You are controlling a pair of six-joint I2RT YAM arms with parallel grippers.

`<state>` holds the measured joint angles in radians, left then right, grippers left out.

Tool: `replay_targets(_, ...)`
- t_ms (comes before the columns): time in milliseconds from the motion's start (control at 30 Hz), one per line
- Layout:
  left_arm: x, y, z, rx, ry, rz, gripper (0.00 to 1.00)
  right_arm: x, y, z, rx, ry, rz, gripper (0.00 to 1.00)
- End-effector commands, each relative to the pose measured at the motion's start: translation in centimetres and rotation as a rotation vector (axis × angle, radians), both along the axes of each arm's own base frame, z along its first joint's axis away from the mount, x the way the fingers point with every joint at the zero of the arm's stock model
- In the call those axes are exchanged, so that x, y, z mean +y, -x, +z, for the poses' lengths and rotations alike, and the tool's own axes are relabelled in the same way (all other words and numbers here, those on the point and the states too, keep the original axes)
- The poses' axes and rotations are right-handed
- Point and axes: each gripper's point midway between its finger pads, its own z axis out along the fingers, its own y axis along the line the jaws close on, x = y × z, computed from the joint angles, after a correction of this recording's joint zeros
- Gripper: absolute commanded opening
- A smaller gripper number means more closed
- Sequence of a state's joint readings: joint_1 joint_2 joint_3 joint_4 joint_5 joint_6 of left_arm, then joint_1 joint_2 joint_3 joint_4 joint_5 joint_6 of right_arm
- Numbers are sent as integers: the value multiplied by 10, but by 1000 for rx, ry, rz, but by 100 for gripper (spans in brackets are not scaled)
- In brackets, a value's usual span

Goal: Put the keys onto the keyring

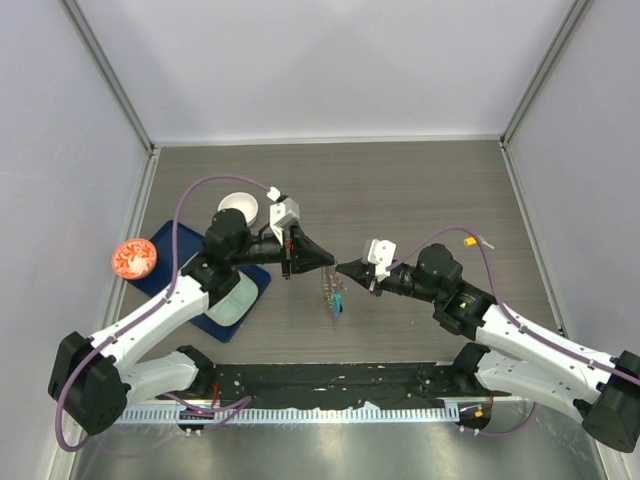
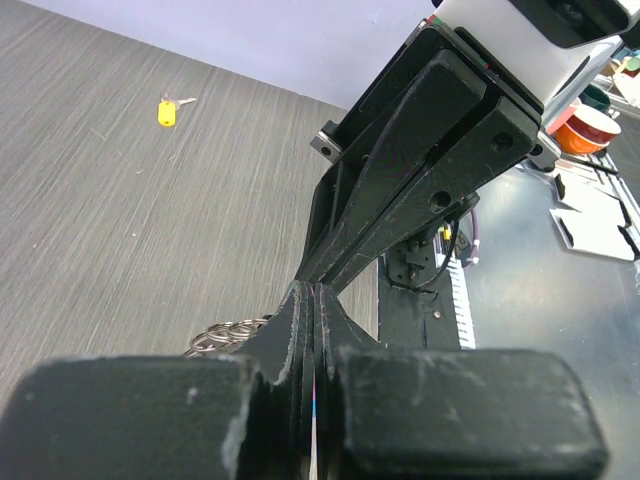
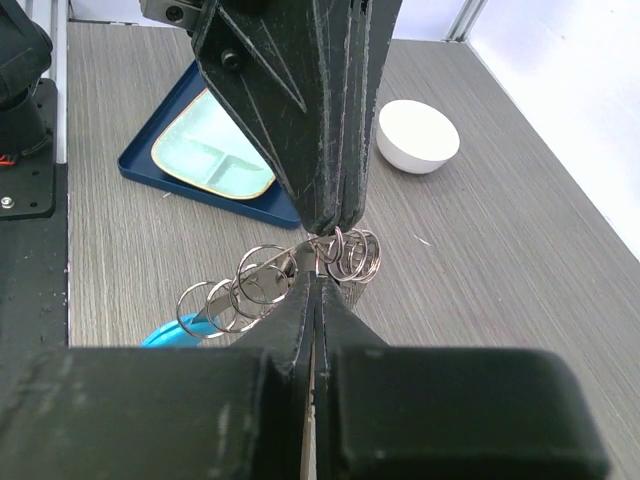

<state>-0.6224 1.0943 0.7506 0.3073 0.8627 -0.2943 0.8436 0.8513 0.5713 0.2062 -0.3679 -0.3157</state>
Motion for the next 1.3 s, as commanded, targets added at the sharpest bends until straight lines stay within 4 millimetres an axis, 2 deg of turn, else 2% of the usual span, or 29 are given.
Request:
replay_targets(0, -1, 7, 35, -114, 106, -33, 0, 2, 0, 0, 16, -28, -6, 1)
replay_targets(167, 4, 4, 31, -134, 119, 11, 0, -4, -5, 5, 5, -51, -55, 1)
replay_targets(367, 11, 0, 20, -150, 80, 70, 21, -9, -9, 17, -27, -67, -88, 1)
replay_targets(400, 13, 0, 14, -139, 59, 79, 28, -9, -9, 17, -26, -59, -85, 1)
replay_targets(567, 18, -2, 0, -149, -22, 102, 39, -5, -7, 18, -41, -37, -58, 1)
replay_targets(700, 17, -8, -3, -190, -87, 79, 49, -3, -5, 15, -36, -10, -35, 1)
replay_targets(767, 18, -8, -13, -164, -137, 68, 51, -3, -4, 14, -36, -4, -30, 1)
replay_targets(833, 15, -13, -12, -222, -170, 33, 53, -3, -3, 14, -38, 1, -22, 1)
replay_targets(1067, 10, -5, -32, -203, -276, -142, 56, -2, 1, 14, -37, 9, 1, 1)
replay_targets(1133, 9, -3, -37, -189, -295, -179, 54, -1, 2, 14, -35, 10, 9, 1)
replay_targets(1267, 10, -2, -52, -156, -355, -239, 43, -2, 3, 14, -37, 10, 12, 1)
